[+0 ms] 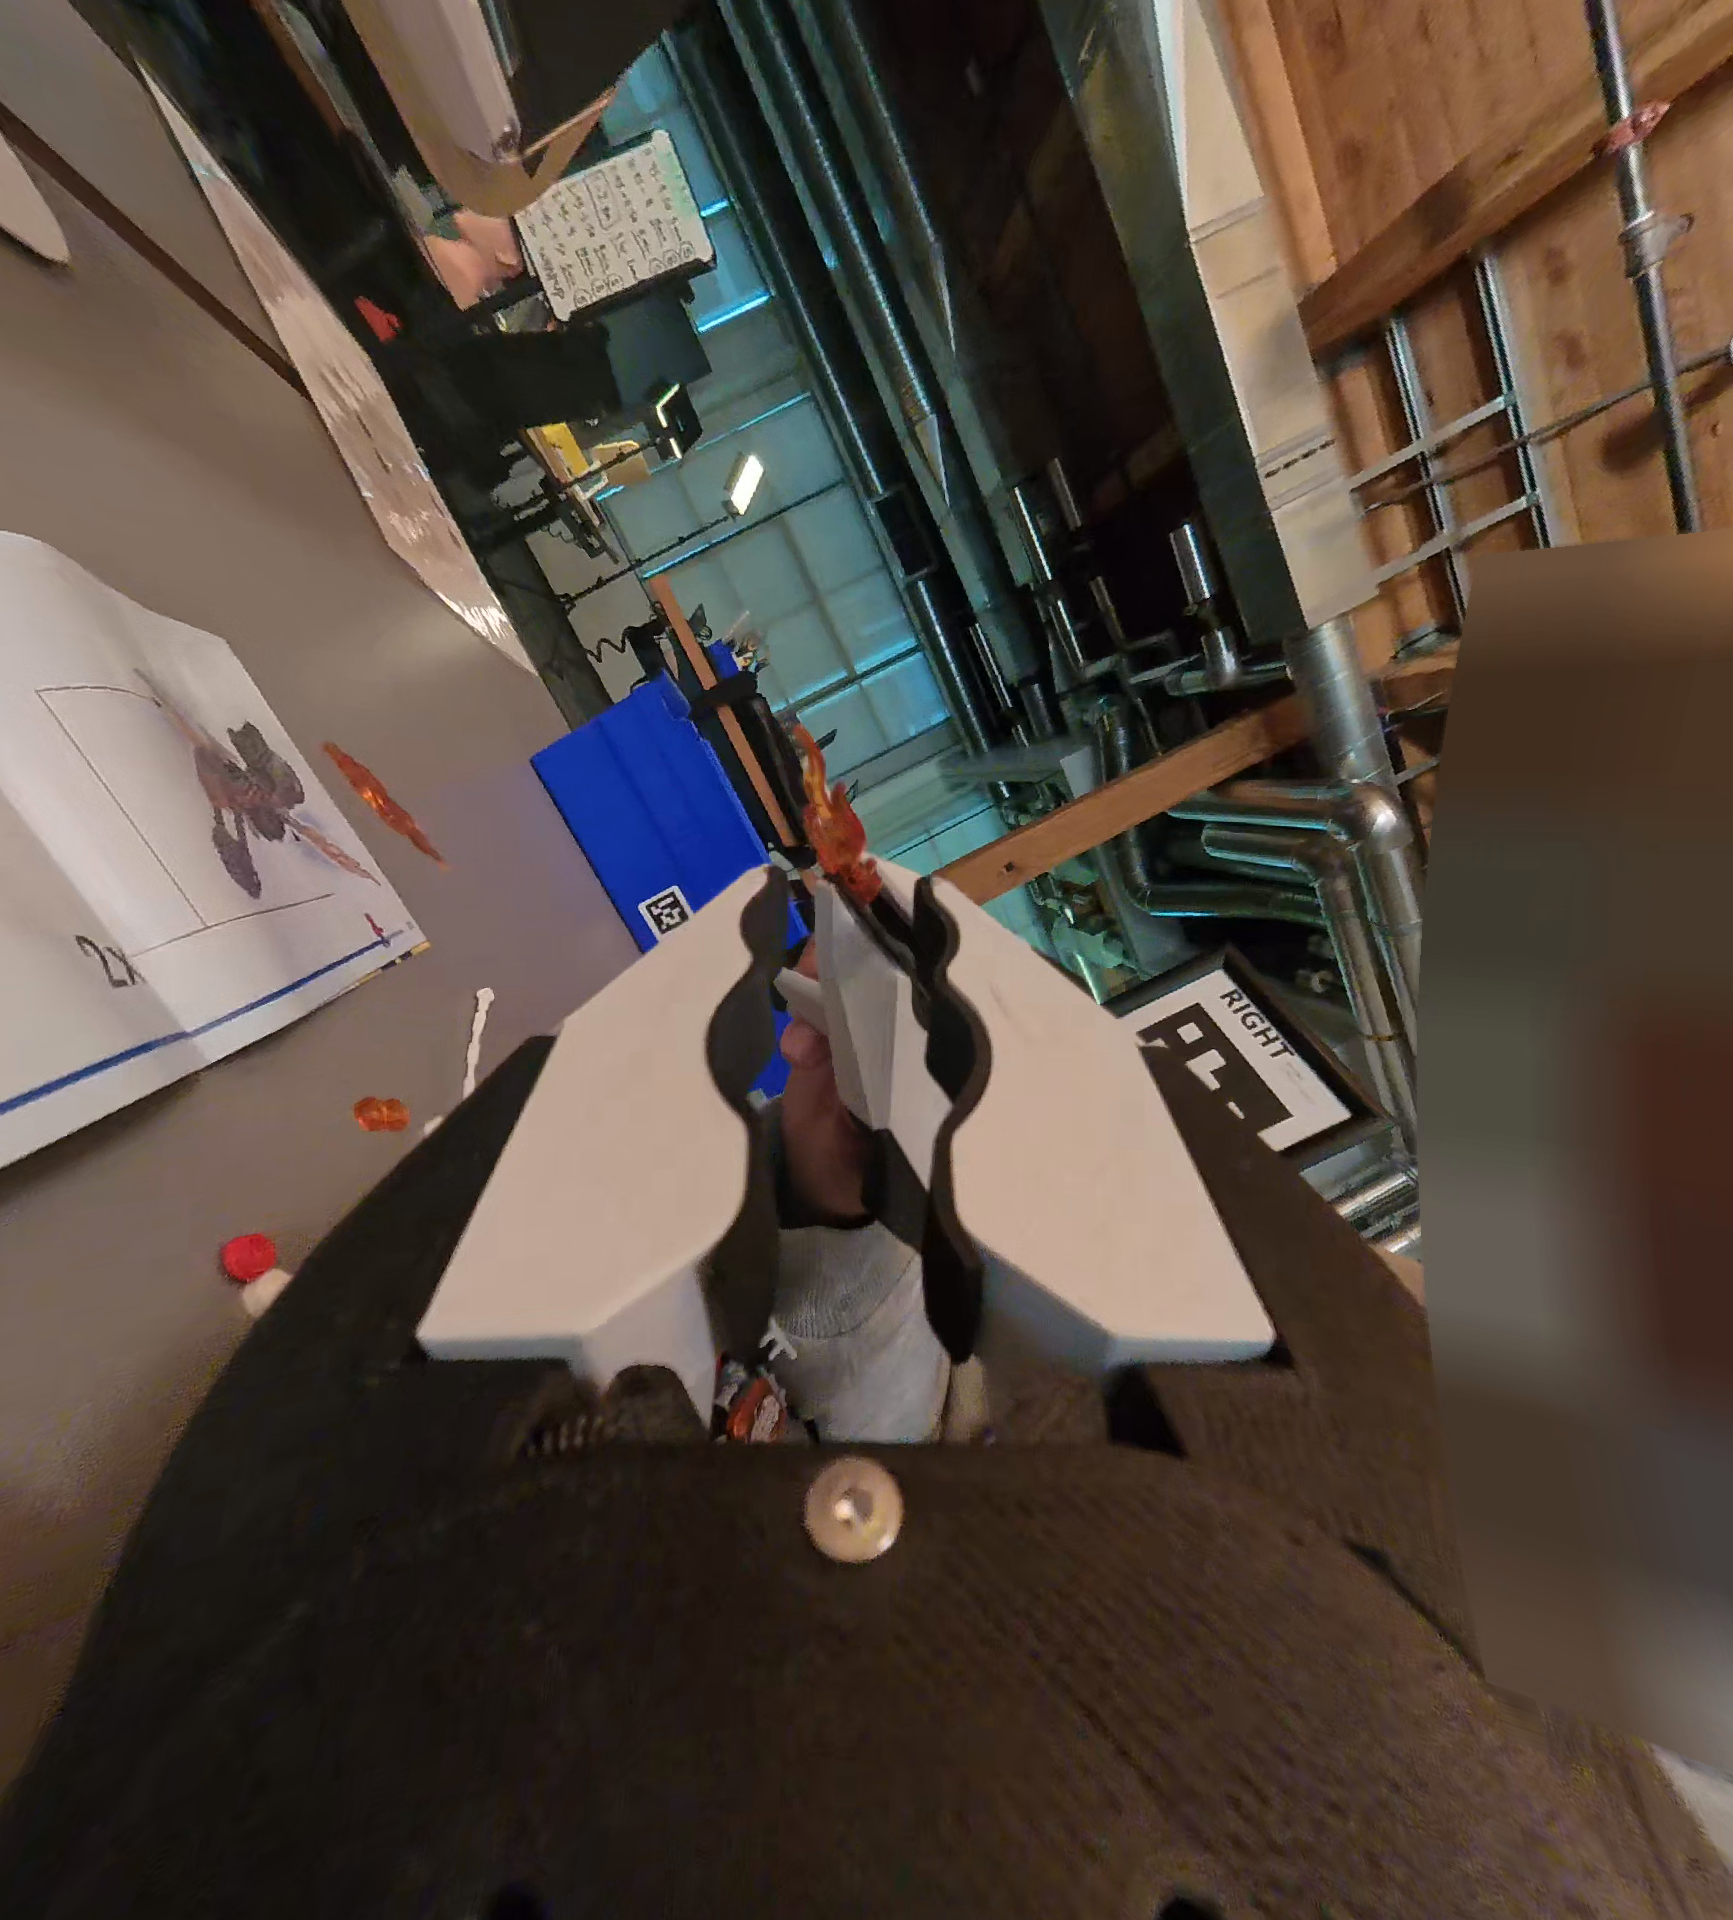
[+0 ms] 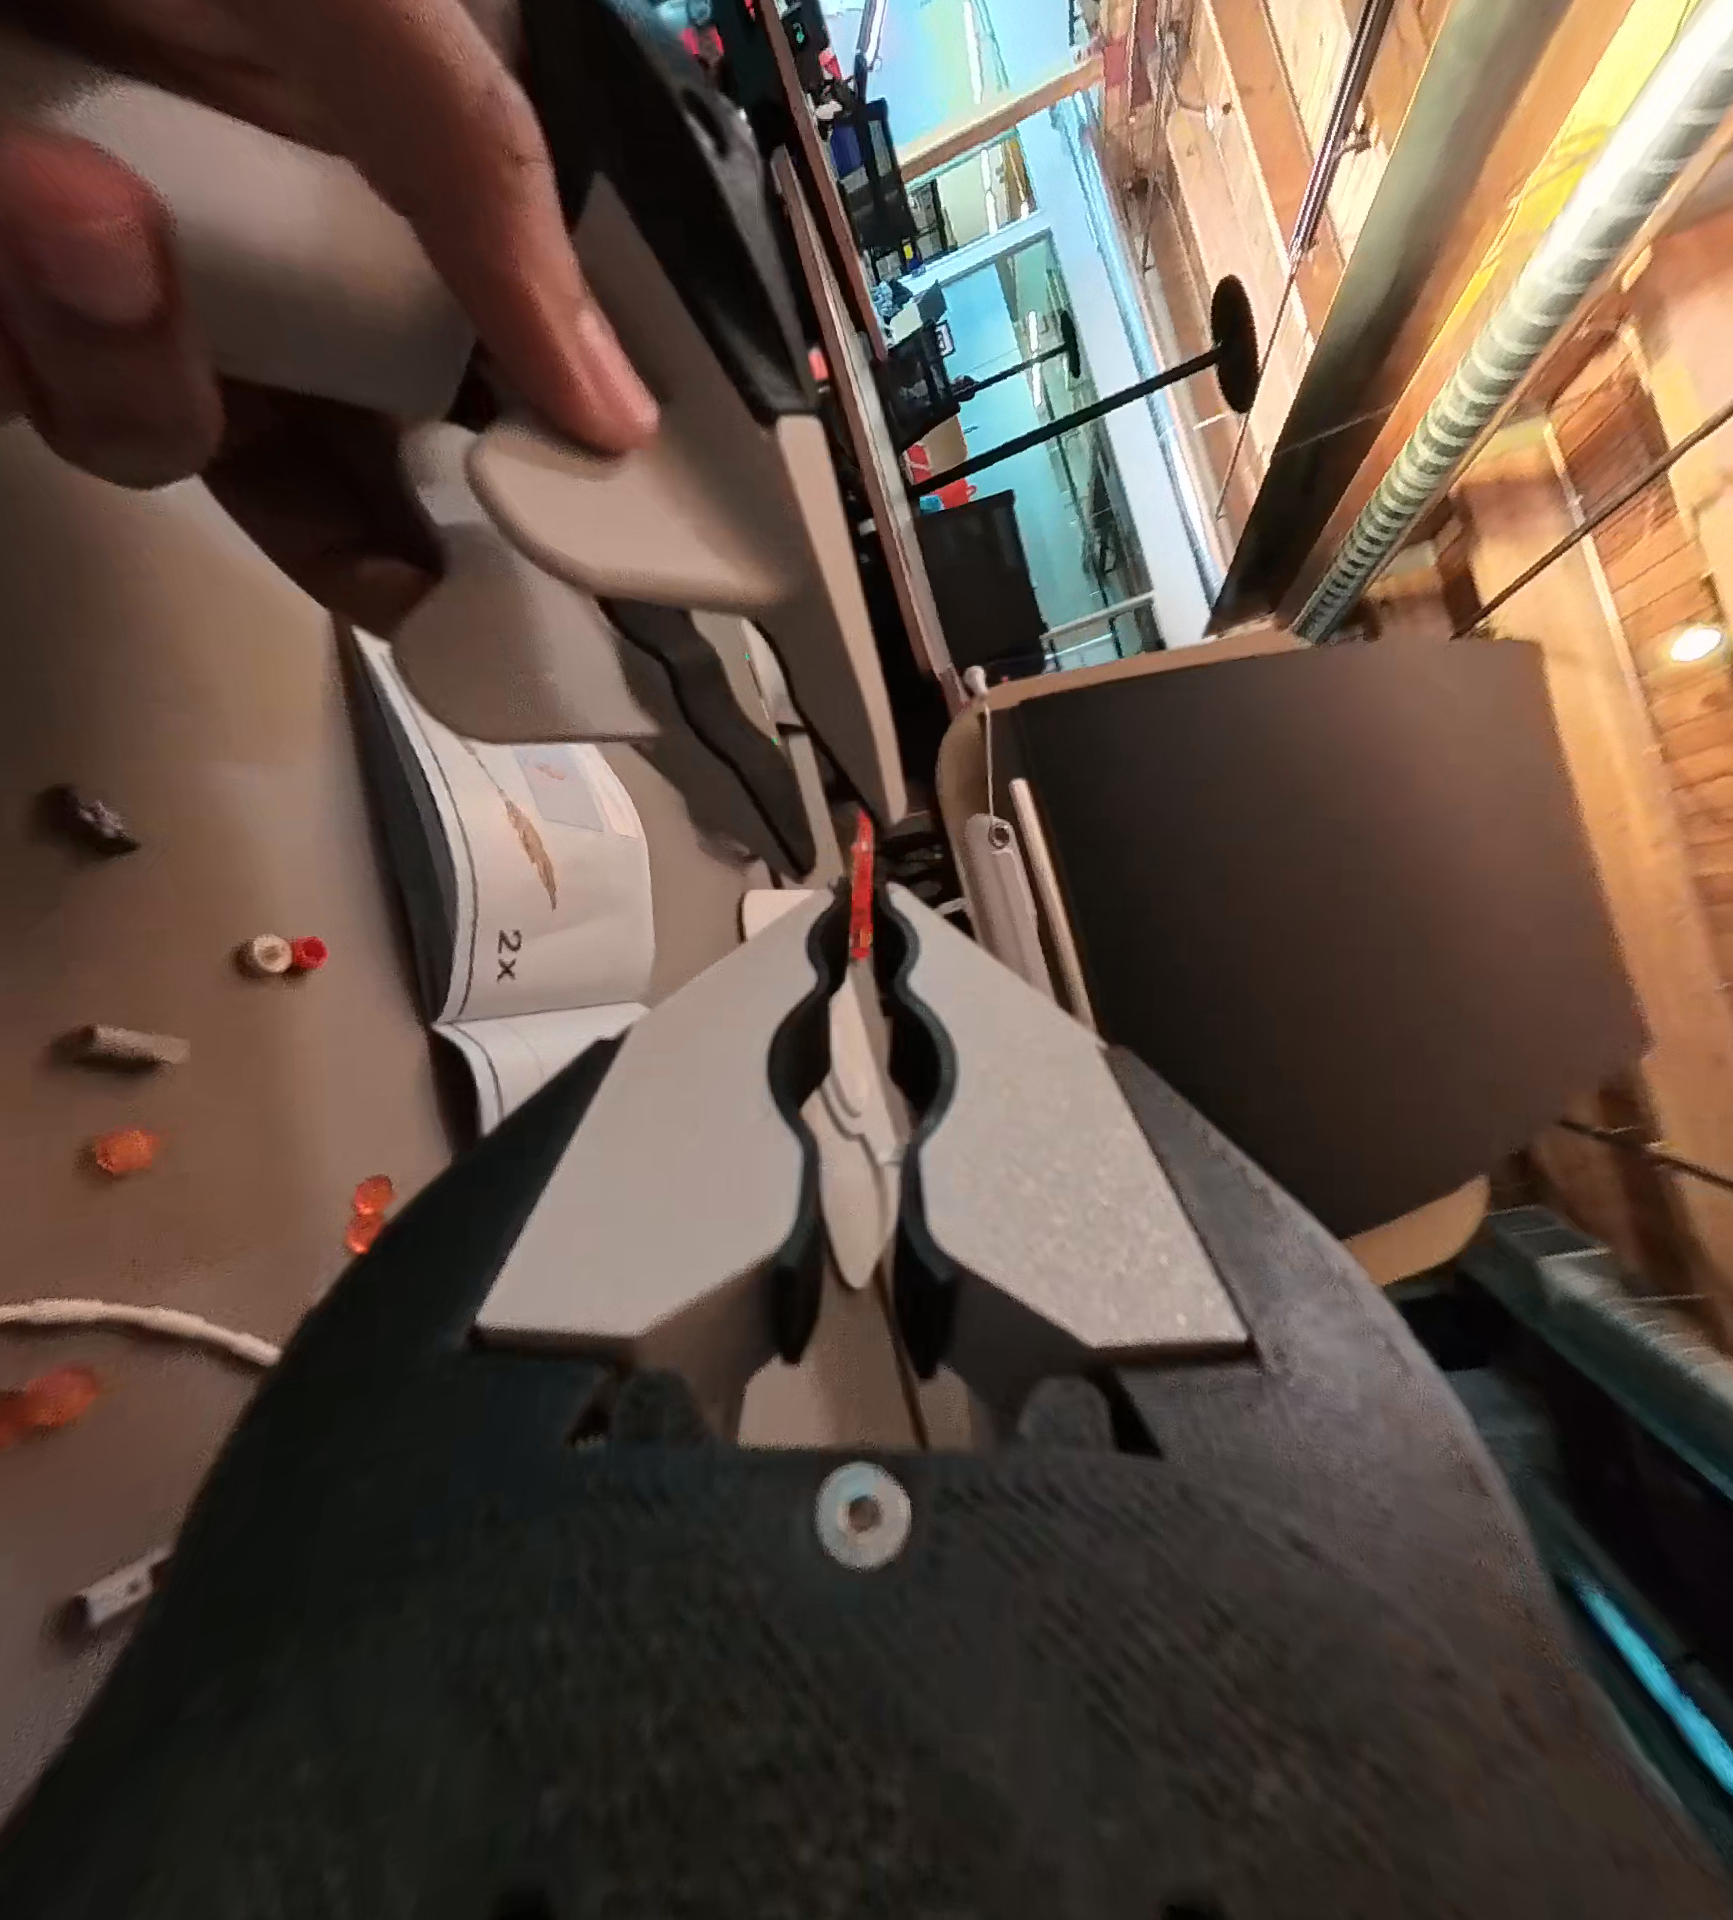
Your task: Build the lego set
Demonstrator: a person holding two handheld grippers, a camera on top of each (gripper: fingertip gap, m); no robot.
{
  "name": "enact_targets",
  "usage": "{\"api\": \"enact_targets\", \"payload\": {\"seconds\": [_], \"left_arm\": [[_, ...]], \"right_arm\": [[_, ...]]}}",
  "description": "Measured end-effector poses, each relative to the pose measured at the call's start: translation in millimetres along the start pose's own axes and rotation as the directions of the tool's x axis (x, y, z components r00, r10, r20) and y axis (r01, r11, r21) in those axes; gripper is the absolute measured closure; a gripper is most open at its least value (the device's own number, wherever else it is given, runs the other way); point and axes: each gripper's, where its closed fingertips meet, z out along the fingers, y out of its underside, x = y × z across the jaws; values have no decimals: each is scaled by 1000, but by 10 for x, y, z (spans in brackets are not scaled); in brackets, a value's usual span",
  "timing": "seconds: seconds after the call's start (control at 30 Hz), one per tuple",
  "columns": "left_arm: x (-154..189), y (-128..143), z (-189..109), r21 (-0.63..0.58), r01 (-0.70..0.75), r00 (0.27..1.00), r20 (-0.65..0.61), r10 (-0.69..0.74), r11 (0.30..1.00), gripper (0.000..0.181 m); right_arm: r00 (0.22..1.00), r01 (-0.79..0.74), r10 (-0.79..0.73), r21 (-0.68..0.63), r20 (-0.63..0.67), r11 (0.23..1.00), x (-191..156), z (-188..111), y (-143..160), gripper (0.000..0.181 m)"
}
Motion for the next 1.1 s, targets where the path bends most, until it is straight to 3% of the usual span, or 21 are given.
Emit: {"api": "enact_targets", "payload": {"seconds": [0.2, 0.43, 0.53, 0.67, 0.77, 0.93, 1.03, 1.1], "left_arm": [[23, -43, -19, 33, -6, 1000, -12, 6, 999, 176], [11, -31, -41, 2, -83, 996, 35, 83, 997, 181], [23, -28, -62, -28, -143, 988, 56, 145, 989, 181], [12, -82, -151, -83, -269, 951, 133, 278, 959, 181], [8, -132, -250, -186, -426, 862, 214, 459, 886, 181], [-96, -211, -566, -427, -589, 641, 270, 719, 686, 181], [-118, -39, -645, -523, -570, 658, 172, 733, 634, 181], [-200, 158, -660, -620, -530, 664, 120, 738, 578, 181]], "right_arm": [[980, 191, -191, -18, -52, 982, -50, -7, -75, 180], [976, 219, -219, 18, -6, 976, -187, -17, -162, 174], [989, 137, -140, 72, 50, 988, -255, -36, -225, 173], [971, -177, 151, 129, 184, 976, -223, -78, -252, 164], [898, -415, 384, 121, 214, 902, -18, -86, -157, 162], [719, -689, 655, 116, 231, 715, 279, -107, 34, 160], [550, -822, 766, 56, 333, 567, 206, -73, 39, 143], [381, -894, 807, -44, 450, 446, 32, -52, -27, 132]]}}
